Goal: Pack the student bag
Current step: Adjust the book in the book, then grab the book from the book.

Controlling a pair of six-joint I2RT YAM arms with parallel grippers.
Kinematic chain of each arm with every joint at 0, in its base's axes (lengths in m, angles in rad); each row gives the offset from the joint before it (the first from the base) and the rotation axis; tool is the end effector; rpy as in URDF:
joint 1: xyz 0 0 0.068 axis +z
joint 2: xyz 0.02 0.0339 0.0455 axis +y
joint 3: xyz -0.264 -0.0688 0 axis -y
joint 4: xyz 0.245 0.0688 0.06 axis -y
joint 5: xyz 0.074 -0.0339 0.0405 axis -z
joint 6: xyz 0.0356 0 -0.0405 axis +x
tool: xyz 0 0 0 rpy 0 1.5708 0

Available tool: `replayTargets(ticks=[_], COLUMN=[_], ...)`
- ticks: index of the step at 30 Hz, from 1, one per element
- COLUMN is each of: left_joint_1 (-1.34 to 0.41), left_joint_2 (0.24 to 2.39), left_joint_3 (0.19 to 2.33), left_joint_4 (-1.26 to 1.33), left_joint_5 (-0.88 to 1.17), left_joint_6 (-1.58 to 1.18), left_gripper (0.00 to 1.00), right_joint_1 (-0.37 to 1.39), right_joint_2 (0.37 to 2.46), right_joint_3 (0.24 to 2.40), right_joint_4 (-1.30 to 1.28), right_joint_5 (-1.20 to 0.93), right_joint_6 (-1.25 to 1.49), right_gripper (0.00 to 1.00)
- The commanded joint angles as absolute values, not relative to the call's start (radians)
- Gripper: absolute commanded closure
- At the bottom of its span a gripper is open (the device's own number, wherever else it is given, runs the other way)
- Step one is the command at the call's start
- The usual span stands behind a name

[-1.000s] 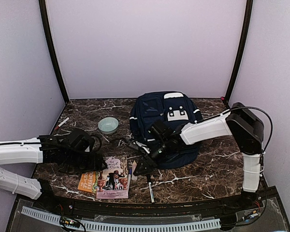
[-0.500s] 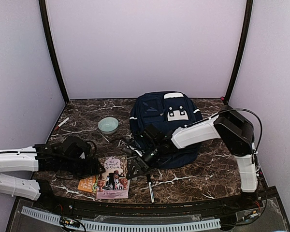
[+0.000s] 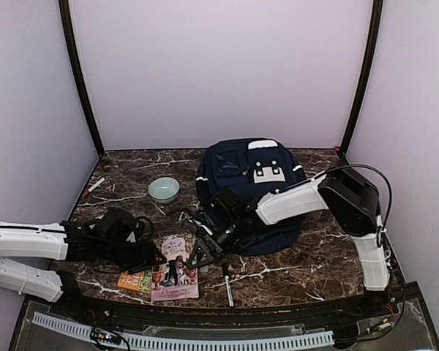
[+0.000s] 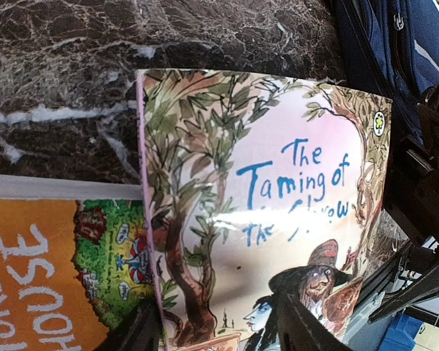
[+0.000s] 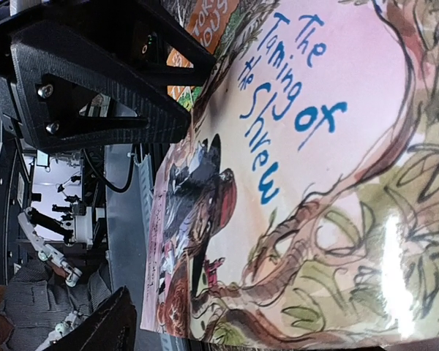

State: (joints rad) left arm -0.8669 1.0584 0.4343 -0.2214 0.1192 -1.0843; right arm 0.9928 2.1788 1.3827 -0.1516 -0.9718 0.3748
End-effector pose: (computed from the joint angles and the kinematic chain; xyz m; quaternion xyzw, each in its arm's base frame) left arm 0.1243 -0.1529 0.1673 -0.0802 0.9301 -0.3245 0.1524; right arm 0.2157 0.3846 0.1207 0.3923 -0.7583 -0.5158 0.0707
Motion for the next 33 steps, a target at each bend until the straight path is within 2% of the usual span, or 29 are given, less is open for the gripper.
replayTargets(ticks=[1, 6, 16, 24, 30, 33], left_joint_1=[-0.879, -0.89, -0.913, -0.946, -0.95, -0.951], left_joint_2=[1.073, 1.097, 1.099, 1.162, 1.142, 1.125], left_joint_3=[0.407, 0.412, 0.461, 0.492, 0.462, 0.422], left_joint_4=[-0.185, -0.177, -0.328, -0.362, -0.383, -0.343], left_joint_5=[0.159, 0.165, 0.072, 0.069, 0.115, 0.153], left_joint_6=[-1.098, -1.089, -1.068, -1.07, -1.131, -1.156], left_gripper=[0.45, 0.47, 0.48, 0.46, 0.43, 0.43], right_joint_1=[0.98, 0.968, 0.976, 0.999, 1.017, 1.024], right_joint_2=[2.195, 2.183, 2.041, 2.093, 2.1, 2.123], right_joint_3=[1.337, 1.32, 1.23, 1.238, 1.254, 1.263], right_joint_4=[-0.117, -0.07, -0.011, -0.077, -0.157, -0.164], right_joint_5=[-0.957, -0.991, -0.932, -0.871, -0.798, -0.812], right_joint_6=[0.455, 0.512, 0.616, 0.583, 0.545, 0.553], right_gripper=[0.28, 0.33, 0.34, 0.36, 0.34, 0.29])
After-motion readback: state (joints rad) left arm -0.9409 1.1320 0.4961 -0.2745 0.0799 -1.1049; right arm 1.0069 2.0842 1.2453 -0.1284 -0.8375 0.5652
